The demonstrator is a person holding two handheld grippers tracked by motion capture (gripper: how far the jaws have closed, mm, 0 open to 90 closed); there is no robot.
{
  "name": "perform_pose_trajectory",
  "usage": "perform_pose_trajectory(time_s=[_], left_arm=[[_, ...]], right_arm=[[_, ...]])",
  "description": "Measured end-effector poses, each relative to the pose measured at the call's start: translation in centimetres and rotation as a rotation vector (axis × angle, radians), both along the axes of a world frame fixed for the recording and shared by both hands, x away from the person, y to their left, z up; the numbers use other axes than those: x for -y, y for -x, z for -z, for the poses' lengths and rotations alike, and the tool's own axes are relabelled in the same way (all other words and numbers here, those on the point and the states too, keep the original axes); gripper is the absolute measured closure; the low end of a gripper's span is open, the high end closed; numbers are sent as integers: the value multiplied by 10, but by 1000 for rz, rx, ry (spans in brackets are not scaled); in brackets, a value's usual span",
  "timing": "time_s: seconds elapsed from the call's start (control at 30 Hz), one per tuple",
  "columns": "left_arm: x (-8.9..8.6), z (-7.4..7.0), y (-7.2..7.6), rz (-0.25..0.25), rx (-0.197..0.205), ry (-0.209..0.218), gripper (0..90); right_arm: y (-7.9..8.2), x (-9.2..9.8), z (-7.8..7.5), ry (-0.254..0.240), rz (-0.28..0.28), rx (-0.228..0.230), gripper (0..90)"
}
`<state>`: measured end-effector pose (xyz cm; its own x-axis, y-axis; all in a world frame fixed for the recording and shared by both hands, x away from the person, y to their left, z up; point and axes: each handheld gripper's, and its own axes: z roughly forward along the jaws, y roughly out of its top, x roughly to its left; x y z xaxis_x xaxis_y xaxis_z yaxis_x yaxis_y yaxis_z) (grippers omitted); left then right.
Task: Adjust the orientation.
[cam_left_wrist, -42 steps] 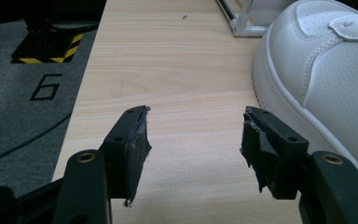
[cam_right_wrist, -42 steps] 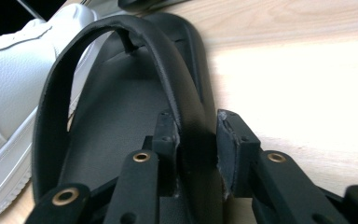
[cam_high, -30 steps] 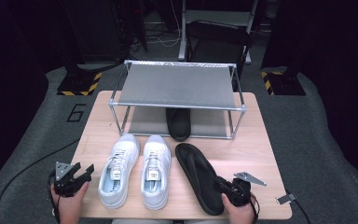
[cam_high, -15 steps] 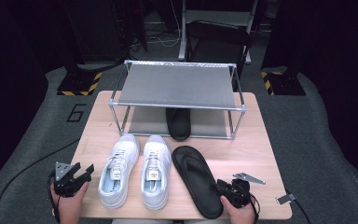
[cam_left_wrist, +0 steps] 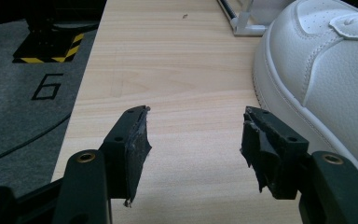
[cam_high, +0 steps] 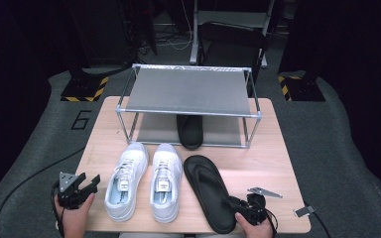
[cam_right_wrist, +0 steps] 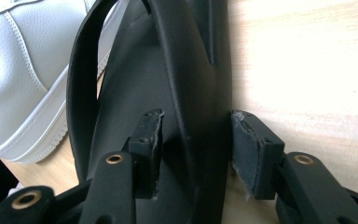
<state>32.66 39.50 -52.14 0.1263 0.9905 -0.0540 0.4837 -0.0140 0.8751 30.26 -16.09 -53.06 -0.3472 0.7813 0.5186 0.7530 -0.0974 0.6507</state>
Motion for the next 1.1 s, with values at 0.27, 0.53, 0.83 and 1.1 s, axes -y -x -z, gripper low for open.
perform_pose_trajectory(time_s=[0.27,0.53,0.83,1.1], left_arm=[[-1,-1,0,0,-10,-4,404],[0,-1,0,-5,-1,3,404],[-1,-1,0,-5,0,4,403],[0,-1,0,-4,0,3,404]], right_arm=[[1,0,2,-25,8,-4,590],[6,0,2,-58,39,0,637],[10,-3,1,-72,73,1,655],[10,2,-2,-93,113,17,658]])
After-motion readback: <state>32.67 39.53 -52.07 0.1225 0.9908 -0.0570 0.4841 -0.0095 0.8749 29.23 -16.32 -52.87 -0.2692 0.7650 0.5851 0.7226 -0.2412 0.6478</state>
